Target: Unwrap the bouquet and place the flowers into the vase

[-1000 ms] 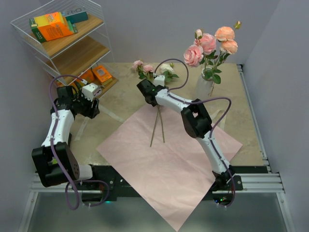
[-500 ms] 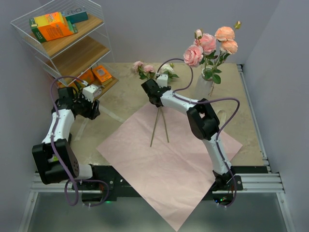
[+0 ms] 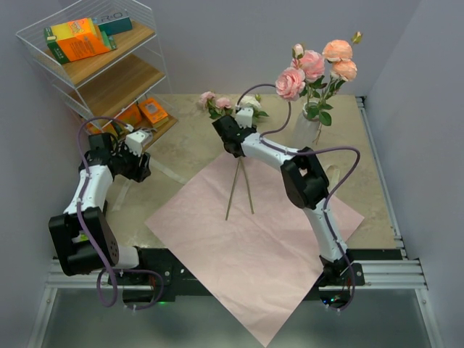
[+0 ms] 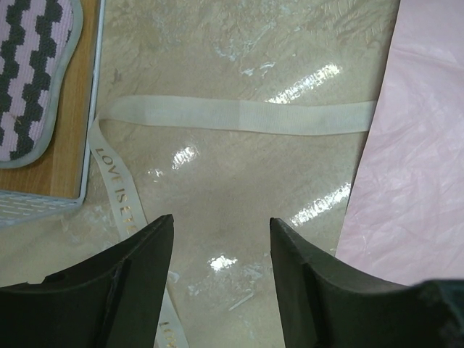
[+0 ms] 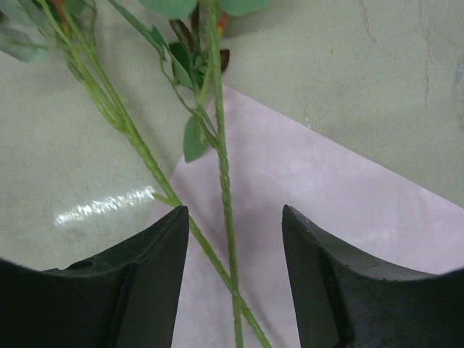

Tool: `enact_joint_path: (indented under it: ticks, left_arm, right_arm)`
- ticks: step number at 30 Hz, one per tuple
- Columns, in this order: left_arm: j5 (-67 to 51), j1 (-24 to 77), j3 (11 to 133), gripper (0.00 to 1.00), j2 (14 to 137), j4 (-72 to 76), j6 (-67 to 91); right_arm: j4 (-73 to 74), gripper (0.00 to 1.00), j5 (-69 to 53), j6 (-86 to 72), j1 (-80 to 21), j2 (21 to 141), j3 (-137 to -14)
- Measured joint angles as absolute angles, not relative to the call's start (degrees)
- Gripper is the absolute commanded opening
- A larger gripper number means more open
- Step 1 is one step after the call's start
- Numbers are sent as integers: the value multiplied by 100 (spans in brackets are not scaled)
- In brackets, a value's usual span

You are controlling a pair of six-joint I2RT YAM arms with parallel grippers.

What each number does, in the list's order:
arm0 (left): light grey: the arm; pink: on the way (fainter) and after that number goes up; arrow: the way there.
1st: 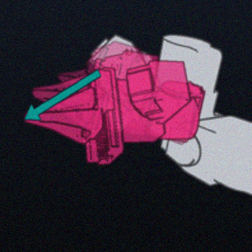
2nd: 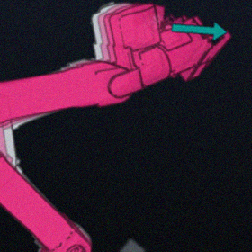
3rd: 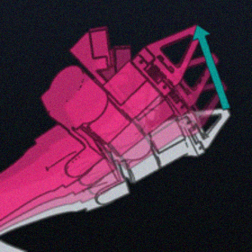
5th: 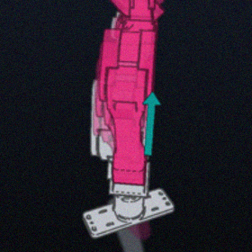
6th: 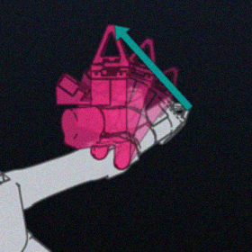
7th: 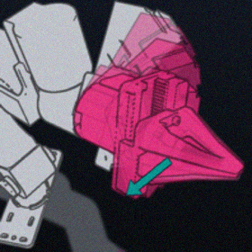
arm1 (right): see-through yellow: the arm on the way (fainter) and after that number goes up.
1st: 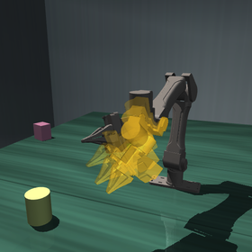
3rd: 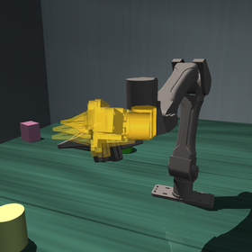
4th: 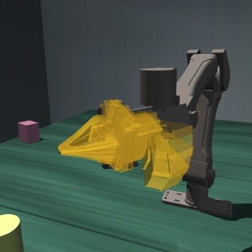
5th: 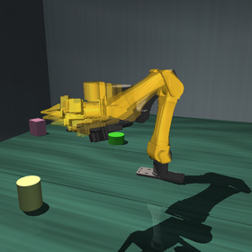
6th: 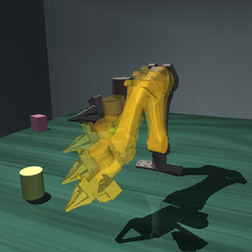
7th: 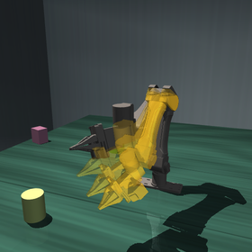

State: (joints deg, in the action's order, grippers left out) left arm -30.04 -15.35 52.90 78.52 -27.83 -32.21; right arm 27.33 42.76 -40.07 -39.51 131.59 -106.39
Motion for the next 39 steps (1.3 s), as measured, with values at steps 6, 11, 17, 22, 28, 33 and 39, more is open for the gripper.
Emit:
enact_joint_path:
  ticks: [6, 11, 17, 22, 28, 33, 39]
  left_arm:
    - [-2974, -1553, 5253, 60, 7856, -2781, -3267]
    - [-2965, -1612, 5253, 60, 7856, -2777, -3269]
    - [-2958, -1616, 5253, 60, 7856, -2775, -3269]
    - [-2958, -1621, 5249, 60, 7856, -2775, -3269]
    - [-2958, -1645, 5249, 60, 7856, -2779, -3269]
    - [-2958, -1647, 5249, 60, 7854, -2792, -3269]
    - [-2969, -1647, 5249, 60, 7852, -2832, -3267]
  right_arm:
    - [2823, 55, 4318, -4025, -3907, 13627, -11375]
    - [3070, 53, 4342, -4139, -3883, 13913, -11441]
    - [3138, 46, 4381, -4263, -3841, 13955, -11426]
    - [3011, 25, 4333, -4294, -3835, 13950, -11375]
    - [2744, 3, 4211, -4294, -3839, 13810, -11087]
    - [2659, 0, 4125, -4272, -3879, 13627, -10809]
    - [2523, 0, 4093, -4045, -4064, 13096, -10374]
